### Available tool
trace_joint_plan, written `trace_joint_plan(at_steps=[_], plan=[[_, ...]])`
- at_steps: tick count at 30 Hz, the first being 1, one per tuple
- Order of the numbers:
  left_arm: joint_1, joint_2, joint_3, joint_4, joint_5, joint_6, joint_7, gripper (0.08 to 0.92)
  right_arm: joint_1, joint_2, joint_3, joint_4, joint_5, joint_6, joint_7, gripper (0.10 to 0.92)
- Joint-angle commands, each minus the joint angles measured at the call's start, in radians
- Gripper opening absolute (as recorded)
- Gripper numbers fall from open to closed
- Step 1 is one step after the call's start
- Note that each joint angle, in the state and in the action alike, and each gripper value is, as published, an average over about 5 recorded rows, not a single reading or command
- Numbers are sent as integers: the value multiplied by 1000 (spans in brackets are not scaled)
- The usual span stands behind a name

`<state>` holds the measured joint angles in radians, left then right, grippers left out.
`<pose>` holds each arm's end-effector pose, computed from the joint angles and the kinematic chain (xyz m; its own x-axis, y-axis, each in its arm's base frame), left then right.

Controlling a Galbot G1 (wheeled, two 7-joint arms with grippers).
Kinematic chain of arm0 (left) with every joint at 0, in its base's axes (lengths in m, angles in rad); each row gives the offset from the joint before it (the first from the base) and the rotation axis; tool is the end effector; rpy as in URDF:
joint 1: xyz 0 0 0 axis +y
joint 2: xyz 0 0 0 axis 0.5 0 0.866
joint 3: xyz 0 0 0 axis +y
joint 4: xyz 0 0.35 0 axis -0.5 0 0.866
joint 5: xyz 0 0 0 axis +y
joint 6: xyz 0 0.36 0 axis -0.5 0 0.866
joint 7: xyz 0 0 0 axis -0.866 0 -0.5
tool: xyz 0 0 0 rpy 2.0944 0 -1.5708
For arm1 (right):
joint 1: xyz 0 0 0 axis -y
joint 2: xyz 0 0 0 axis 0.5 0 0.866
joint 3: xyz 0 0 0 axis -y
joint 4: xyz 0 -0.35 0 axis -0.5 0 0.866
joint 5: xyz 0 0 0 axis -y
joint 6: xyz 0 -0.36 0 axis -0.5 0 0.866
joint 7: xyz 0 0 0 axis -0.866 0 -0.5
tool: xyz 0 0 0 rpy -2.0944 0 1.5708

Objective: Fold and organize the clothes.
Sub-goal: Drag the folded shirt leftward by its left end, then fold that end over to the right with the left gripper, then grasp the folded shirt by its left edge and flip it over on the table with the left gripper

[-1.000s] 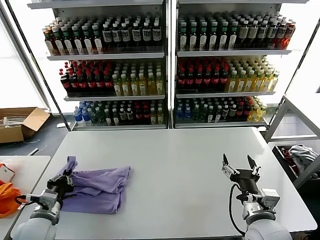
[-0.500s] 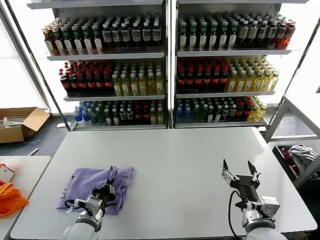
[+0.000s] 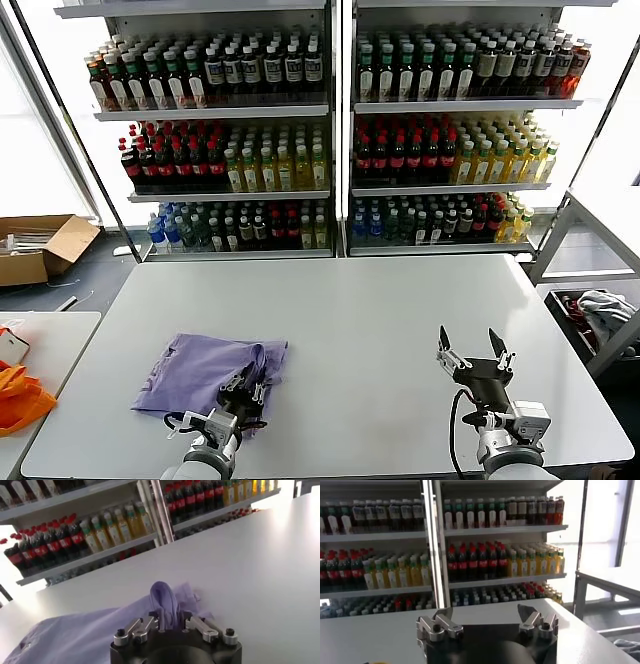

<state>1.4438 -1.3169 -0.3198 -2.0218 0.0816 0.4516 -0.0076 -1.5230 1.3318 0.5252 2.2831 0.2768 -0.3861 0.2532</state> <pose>0.2141 -0.0150 -0.3102 -0.8955 0.1551 0.4172 0.2700 0.9345 0.2320 0.1912 -0.0276 -0.2238 -0.9819 0.0752 0.1740 0.0788 0.9968 0.0141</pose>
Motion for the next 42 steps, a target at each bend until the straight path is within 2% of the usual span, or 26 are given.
trace_joint_plan(at_steps=[1,5,8,14,17,21,26,42], plan=[[81,13,35,-237,-270,60,-4,395,3,1,-6,-4,-6,2,3,823],[118,26,5,-342,-531,125,-12,508,12,-2,-4,-9,-3,2,6,823],[86,34,-86,-361,-605,119,-39,594,12,-6,-7,-14,0,5,5,823],[35,138,-325,-222,-424,33,-65,764,28,-16,-20,-24,5,8,4,823],[39,180,-400,-136,-344,-10,-73,812,42,-22,-31,-33,5,6,3,823],[51,194,-446,-50,-266,-50,-61,822,60,-23,-51,-46,4,3,3,823],[64,199,-463,4,-316,-50,-29,823,76,-20,-70,-59,2,2,2,823],[-11,202,-379,132,-463,-25,43,822,67,-12,-75,-67,-3,4,0,823]])
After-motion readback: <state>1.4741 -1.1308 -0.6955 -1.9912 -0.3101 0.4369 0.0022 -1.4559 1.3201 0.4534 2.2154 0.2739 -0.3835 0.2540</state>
